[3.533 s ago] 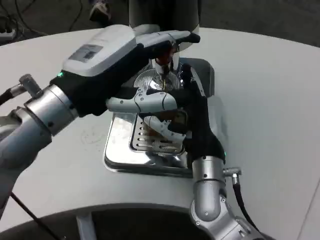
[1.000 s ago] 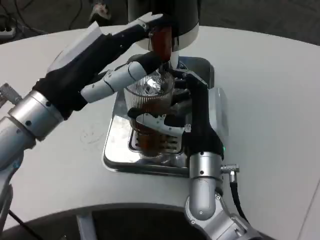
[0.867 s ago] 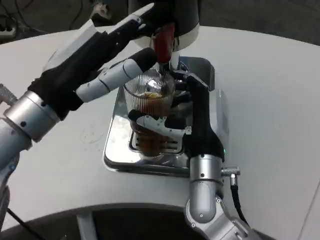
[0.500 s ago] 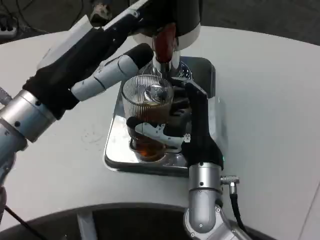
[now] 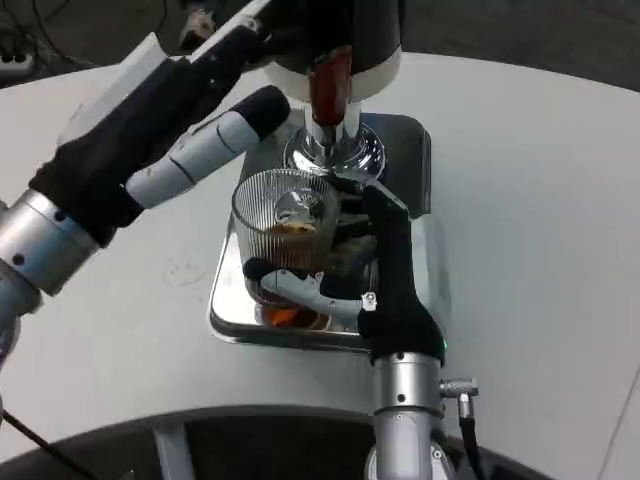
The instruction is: Grasp the cup under the faucet to collect the drink, then remove the cup.
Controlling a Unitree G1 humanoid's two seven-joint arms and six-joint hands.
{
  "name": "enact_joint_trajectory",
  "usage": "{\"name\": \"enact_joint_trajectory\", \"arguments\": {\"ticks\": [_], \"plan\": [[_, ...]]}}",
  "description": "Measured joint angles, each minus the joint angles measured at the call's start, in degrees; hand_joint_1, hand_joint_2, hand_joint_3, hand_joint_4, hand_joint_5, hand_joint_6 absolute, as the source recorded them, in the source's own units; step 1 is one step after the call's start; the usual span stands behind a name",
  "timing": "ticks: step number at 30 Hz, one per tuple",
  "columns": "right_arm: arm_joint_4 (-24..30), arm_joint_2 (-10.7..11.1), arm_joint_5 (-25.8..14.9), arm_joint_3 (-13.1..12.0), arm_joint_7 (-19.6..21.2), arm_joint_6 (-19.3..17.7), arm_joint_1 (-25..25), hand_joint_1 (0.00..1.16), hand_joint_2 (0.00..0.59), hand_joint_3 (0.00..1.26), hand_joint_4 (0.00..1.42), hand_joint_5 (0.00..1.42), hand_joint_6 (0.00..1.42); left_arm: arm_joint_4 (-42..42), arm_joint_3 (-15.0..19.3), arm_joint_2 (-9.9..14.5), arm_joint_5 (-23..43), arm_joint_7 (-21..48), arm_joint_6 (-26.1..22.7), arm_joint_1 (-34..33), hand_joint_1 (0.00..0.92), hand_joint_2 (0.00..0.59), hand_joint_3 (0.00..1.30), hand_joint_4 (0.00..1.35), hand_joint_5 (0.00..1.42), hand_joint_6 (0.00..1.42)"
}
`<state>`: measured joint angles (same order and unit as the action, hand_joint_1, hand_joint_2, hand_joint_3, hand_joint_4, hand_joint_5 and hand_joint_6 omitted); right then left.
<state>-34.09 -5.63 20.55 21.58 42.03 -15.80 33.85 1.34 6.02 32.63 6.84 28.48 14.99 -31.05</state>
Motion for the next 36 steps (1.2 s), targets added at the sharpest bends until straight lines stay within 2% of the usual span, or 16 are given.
{"name": "enact_joint_trajectory", "arguments": {"ticks": [5, 14, 21, 28, 36], "plan": [[2.97, -0.24, 0.54, 0.34, -0.88, 0.76, -2.92, 0.92, 0.077, 0.86, 0.88, 1.07, 1.09, 0.67, 1.29, -0.59, 0.32, -0.02, 0.53, 3.34, 0.000, 0.144, 0.06, 0.02, 0.13, 0.08], [7.52, -0.58, 0.99, 0.33, -2.58, 2.29, -6.12, 0.92, 0.077, 0.86, 0.88, 1.07, 1.09, 2.87, 4.76, -1.07, 0.48, -1.05, 7.14, 7.54, 0.000, 0.149, 0.16, 0.11, 0.19, 0.11], [13.14, -0.91, 2.32, 0.05, -4.60, 3.25, -8.89, 0.92, 0.077, 0.86, 0.88, 1.07, 1.09, 4.37, 7.04, -0.50, 1.63, -0.82, 10.59, 11.82, 0.000, 0.150, 0.16, 0.13, 0.21, 0.12], [19.64, -0.52, 2.79, -1.29, -8.42, 3.97, -11.70, 0.92, 0.077, 0.86, 0.88, 1.07, 1.09, 9.30, 10.36, 1.55, 3.59, 1.78, 14.68, 19.25, 0.000, 0.150, 0.16, 0.14, 0.22, 0.13], [26.10, 1.35, 0.28, -3.80, -14.43, 4.25, -16.77, 0.92, 0.077, 0.86, 0.88, 1.07, 1.09, 15.20, 12.34, 2.12, 4.34, 2.17, 15.35, 26.48, 0.000, 0.150, 0.15, 0.14, 0.22, 0.14]]}}
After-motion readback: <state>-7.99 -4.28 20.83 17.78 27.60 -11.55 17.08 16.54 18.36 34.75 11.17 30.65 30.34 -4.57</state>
